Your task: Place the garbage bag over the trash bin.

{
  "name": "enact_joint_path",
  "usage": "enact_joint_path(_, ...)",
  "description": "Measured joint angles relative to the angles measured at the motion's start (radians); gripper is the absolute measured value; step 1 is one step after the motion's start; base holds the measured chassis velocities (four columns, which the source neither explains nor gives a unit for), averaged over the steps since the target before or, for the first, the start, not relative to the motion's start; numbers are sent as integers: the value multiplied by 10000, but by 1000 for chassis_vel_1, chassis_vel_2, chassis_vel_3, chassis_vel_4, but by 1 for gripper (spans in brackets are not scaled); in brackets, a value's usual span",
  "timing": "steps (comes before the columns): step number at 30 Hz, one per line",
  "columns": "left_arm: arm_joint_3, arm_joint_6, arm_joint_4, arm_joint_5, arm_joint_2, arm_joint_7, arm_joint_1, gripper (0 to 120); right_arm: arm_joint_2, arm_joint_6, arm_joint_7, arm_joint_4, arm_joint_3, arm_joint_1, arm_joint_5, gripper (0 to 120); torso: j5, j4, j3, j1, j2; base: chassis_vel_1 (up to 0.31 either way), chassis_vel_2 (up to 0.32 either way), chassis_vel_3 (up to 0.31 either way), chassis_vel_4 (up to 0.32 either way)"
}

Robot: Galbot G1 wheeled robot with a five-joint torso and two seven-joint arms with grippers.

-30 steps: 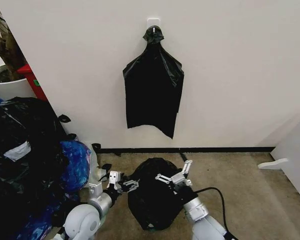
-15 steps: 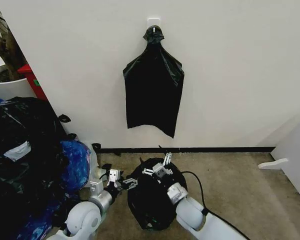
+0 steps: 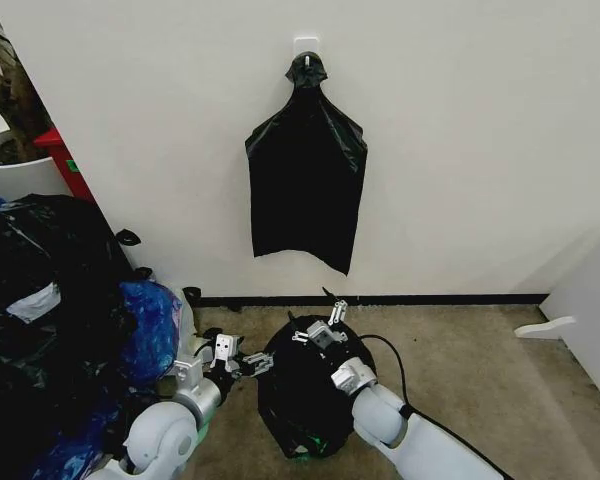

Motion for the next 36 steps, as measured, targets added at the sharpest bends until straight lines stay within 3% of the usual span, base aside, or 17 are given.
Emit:
enact_joint_path(12,-309,-876,-384,467,150,393,203,100,160,104,0,-192,251,-258,-254,100,3,1,-1,-1,4,0,0,0,0)
enact_joint_path(18,-485,-2009,-65,591,230,2138,214,100,180,193,4,-191,449,-438,-333,100,6,3,1,-1,3,0,0,0,0)
enact_joint_path(26,-559,-2955,546,536,150,2900,-16,100,267,994,-257,221,772,-755,-5,100,17,3,15,4,-4,0,0,0,0)
enact_joint_path(28,-588,-3209,683,433,31,2884,-89,100,241,1076,-325,954,894,-874,436,100,44,18,20,7,-7,11,26,-1,-6)
enact_joint_path(29,-592,-3246,716,399,-24,2847,-98,100,183,1027,-325,1464,978,-907,649,100,27,14,21,11,-8,0,0,0,0)
enact_joint_path(30,-590,-3275,718,386,-74,2820,-98,100,96,971,-321,1921,1059,-951,835,100,23,24,16,9,-6,0,0,0,0)
enact_joint_path(36,-584,-3419,662,414,-396,2063,-125,100,-604,277,-62,4328,1550,-1449,2227,100,12,4,9,6,-6,0,0,0,0)
